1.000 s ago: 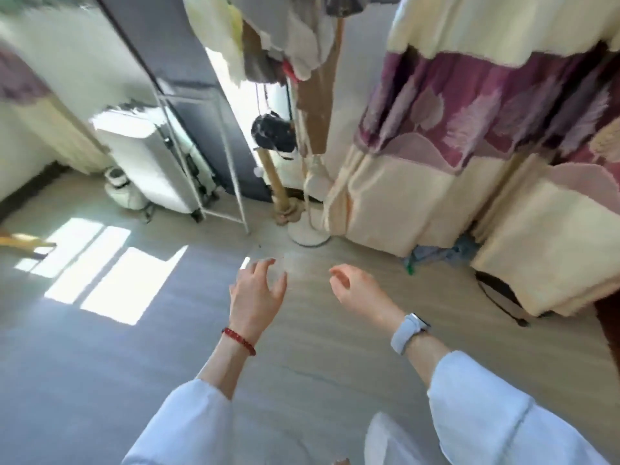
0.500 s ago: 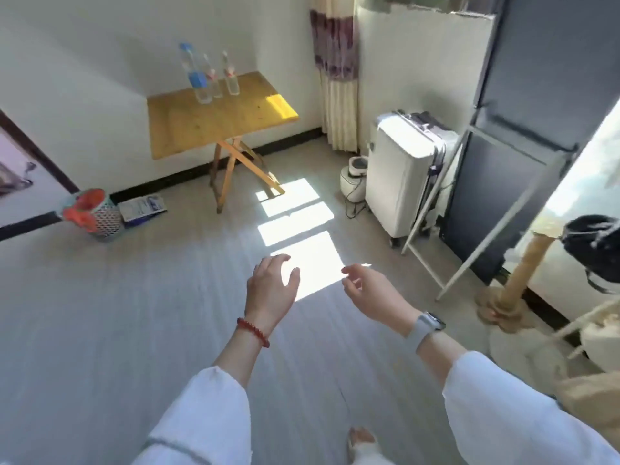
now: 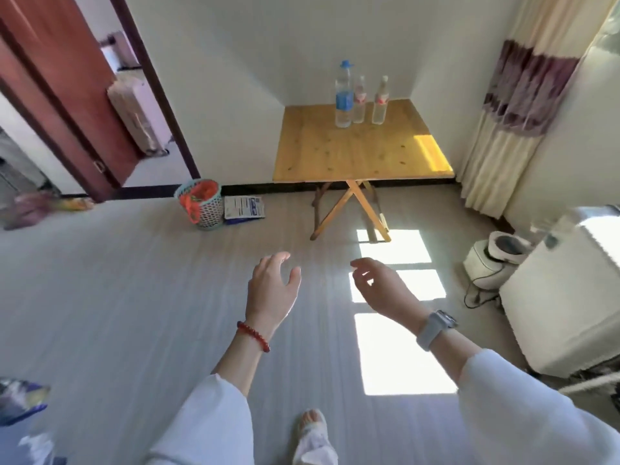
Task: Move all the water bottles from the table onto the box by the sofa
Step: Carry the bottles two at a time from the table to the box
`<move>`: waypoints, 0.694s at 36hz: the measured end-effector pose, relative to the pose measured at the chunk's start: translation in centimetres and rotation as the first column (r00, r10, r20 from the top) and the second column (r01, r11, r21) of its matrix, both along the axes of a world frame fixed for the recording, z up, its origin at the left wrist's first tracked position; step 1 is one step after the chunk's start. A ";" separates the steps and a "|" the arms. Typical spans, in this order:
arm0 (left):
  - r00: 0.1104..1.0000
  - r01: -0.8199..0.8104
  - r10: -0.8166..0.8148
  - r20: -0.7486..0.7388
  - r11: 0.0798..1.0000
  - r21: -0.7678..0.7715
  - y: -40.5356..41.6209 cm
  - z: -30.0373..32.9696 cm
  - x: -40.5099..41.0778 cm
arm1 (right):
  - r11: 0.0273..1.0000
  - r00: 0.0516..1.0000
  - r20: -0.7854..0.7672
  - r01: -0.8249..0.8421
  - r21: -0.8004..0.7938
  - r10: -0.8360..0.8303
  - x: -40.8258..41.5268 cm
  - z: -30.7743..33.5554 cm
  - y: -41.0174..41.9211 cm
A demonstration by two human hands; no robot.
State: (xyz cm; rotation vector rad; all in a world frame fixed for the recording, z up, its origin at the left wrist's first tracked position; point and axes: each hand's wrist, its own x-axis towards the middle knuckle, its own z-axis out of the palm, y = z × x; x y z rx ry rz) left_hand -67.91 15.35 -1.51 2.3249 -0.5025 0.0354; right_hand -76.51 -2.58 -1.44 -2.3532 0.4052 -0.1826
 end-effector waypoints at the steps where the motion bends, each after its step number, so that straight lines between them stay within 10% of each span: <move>1: 1.000 0.006 -0.006 0.007 1.000 -0.003 -0.6 0.4 2.7 | 1.000 1.000 0.001 0.003 0.006 -0.003 2.7 0.3 -0.6; 25: 0.956 0.282 -0.286 0.058 0.957 0.066 -33.3 1.5 51.5 | 0.957 0.958 0.020 0.286 0.047 -0.287 47.5 0.9 -30.1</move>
